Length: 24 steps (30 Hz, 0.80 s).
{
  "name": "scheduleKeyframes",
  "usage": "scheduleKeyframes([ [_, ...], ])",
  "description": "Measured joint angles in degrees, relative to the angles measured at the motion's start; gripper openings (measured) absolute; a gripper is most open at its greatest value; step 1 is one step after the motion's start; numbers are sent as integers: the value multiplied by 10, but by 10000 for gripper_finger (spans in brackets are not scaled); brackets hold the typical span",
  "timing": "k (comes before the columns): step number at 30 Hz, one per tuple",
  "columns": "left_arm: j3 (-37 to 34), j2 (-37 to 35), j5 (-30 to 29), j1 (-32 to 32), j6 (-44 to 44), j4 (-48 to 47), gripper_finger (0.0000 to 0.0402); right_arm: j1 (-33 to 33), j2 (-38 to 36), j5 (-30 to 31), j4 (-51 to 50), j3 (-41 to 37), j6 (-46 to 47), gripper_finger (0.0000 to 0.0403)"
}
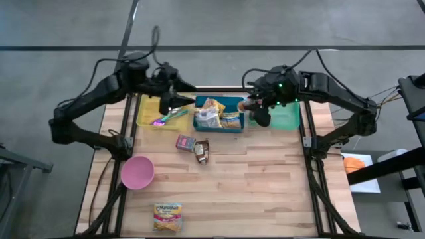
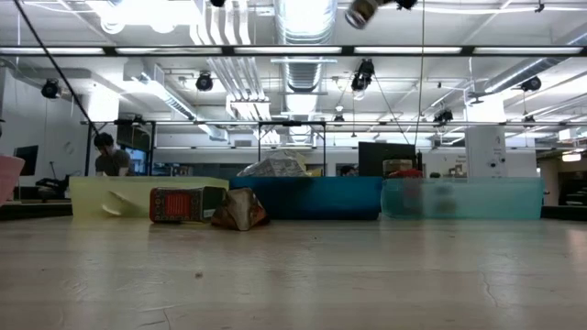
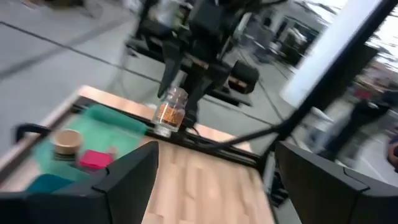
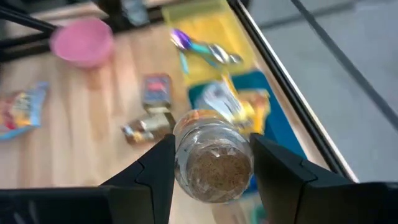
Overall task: Pick & Place Food Item
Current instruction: Put the brown seasoning bottle into the light green bin
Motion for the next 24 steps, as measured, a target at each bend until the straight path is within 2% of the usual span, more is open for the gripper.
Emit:
scheduleKeyframes([
  [4,-72,-64,-29,0,-15,40,327,-35,-32,13,-9,-55,24,167],
  [10,-213,-154,-31,0,-100,178,327,-116,-110,13,-2,-179,85,167],
  [13,-261,-183,-38,0,-136,210,327,-165,-136,11,-3,-236,129,167],
  [18,-289,-206,-40,0,-155,214,327,-237,-135,10,-1,-287,161,167],
  [24,-286,-207,-38,0,-153,216,327,-282,-60,8,-8,-284,154,167],
])
